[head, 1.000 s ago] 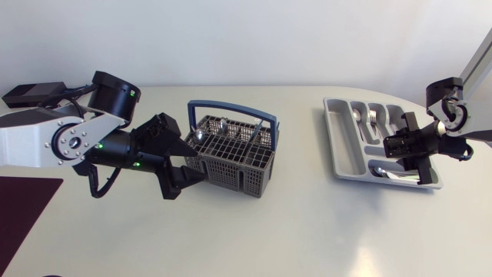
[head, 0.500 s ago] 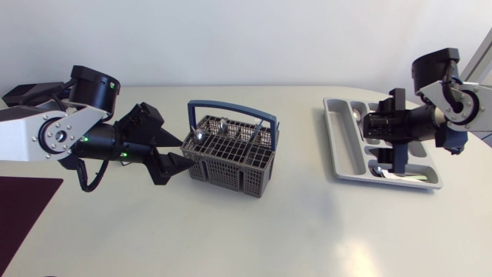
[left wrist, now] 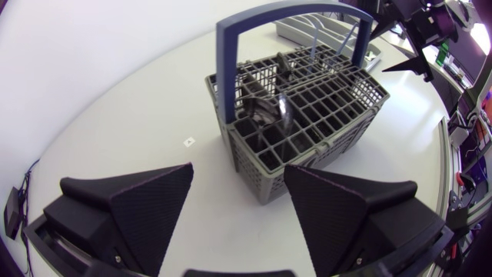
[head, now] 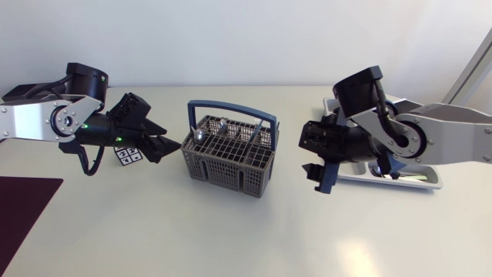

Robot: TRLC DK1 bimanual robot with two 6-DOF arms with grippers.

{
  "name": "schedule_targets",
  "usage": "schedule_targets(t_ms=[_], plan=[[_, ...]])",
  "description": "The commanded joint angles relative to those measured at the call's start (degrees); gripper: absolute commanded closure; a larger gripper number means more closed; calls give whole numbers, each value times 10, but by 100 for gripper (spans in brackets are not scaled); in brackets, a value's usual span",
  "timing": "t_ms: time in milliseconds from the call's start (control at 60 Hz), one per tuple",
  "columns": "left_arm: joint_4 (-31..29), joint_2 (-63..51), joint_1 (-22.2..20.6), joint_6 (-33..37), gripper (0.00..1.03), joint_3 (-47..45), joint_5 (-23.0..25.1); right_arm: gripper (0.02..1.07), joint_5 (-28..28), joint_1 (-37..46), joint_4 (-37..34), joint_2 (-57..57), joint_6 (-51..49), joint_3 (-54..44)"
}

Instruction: Transfer all utensils from the basket to the drawer tray.

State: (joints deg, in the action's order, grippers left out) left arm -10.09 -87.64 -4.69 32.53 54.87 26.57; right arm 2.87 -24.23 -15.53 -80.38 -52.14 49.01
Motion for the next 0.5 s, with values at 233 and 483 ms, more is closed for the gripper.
schedule_targets(t_ms=[233,483], plan=[[54,-130,27,-19,25,57,-33,70,-7,-51,40,-63,96,7],[74,-177,-13,-38,25,85,-46,100,-23,-78,73,-101,153,30]])
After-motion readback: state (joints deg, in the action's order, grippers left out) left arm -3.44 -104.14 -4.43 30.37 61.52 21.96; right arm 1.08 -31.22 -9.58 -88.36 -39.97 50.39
